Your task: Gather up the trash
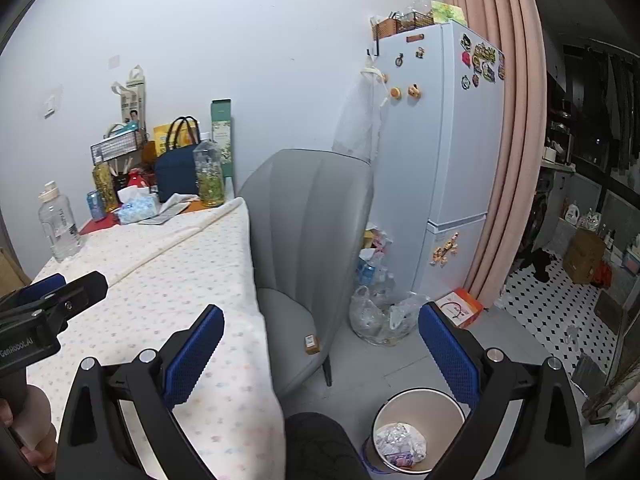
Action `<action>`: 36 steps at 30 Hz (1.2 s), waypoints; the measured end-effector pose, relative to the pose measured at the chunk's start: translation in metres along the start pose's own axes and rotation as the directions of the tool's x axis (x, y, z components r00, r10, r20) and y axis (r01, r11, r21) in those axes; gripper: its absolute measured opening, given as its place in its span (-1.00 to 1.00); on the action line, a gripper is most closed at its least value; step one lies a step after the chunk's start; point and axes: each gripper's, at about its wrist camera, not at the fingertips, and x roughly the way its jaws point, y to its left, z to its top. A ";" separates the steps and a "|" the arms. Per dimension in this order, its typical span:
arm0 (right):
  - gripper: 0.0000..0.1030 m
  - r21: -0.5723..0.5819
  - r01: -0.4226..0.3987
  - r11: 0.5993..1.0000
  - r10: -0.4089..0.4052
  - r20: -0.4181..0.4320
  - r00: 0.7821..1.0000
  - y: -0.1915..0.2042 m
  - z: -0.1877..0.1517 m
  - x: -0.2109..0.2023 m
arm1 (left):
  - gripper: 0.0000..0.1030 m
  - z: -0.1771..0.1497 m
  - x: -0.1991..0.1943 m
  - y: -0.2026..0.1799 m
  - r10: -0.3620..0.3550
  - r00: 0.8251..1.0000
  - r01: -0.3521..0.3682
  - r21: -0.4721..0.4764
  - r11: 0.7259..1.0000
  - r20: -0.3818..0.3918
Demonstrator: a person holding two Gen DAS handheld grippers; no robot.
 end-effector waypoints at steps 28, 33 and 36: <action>0.85 0.032 -0.039 0.999 0.035 0.099 0.994 0.004 0.005 -0.049 | 0.89 -0.015 -0.062 0.012 0.069 0.996 -0.070 0.001 0.998 0.058; 0.85 0.036 -0.039 0.999 0.034 0.118 0.992 0.002 0.007 -0.056 | 0.89 -0.014 -0.067 0.011 0.071 0.995 -0.071 0.000 0.997 0.070; 0.85 0.031 -0.037 0.999 0.033 0.130 0.991 -0.001 0.009 -0.059 | 0.89 -0.015 -0.070 0.011 0.074 0.995 -0.074 -0.001 0.997 0.074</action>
